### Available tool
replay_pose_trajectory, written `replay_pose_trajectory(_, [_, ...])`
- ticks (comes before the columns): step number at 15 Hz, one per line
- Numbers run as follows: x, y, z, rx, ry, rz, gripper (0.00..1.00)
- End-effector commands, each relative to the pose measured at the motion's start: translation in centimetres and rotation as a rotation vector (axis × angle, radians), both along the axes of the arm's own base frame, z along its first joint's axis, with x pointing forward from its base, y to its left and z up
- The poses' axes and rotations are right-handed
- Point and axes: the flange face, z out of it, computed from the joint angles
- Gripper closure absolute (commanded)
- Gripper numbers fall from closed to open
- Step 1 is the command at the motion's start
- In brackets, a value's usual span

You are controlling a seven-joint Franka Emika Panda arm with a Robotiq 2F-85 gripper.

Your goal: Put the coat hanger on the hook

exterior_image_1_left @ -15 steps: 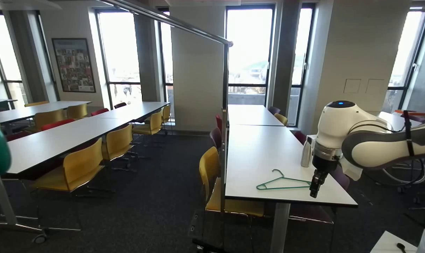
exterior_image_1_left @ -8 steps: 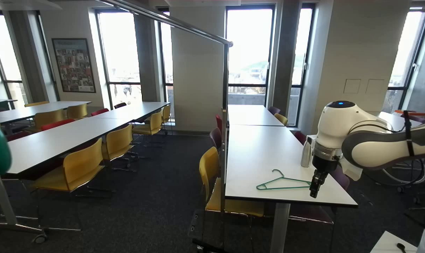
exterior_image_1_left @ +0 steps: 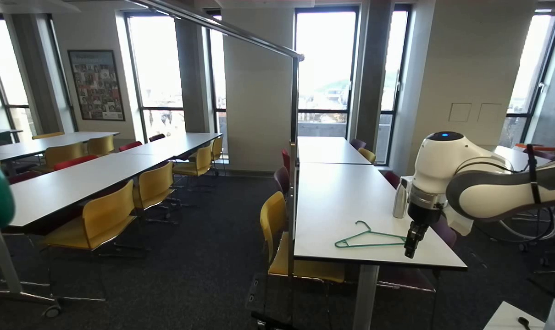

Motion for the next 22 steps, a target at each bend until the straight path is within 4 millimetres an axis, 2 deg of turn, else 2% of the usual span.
replay_pose_trajectory(1, [1.2, -0.1, -0.3, -0.005, -0.039, -0.019, 0.00])
replay_pose_trajectory(5, [3.8, -1.3, 0.1, 0.020, -0.119, -0.111, 0.00])
replay_pose_trajectory(8, [6.0, -3.4, -0.8, 0.030, -0.147, -0.306, 0.00])
replay_pose_trajectory(13, [9.4, -8.9, -2.4, 0.029, -0.162, -0.599, 0.00])
replay_pose_trajectory(16, [11.3, -11.7, -2.5, 0.049, -0.168, -0.779, 0.00])
replay_pose_trajectory(17, [9.4, -10.5, -2.8, 0.044, -0.151, -0.692, 0.00])
replay_pose_trajectory(19, [10.5, -11.5, -3.0, 0.051, -0.149, -0.750, 0.00])
replay_pose_trajectory(22, [10.9, -11.6, -3.1, 0.055, -0.146, -0.766, 0.00])
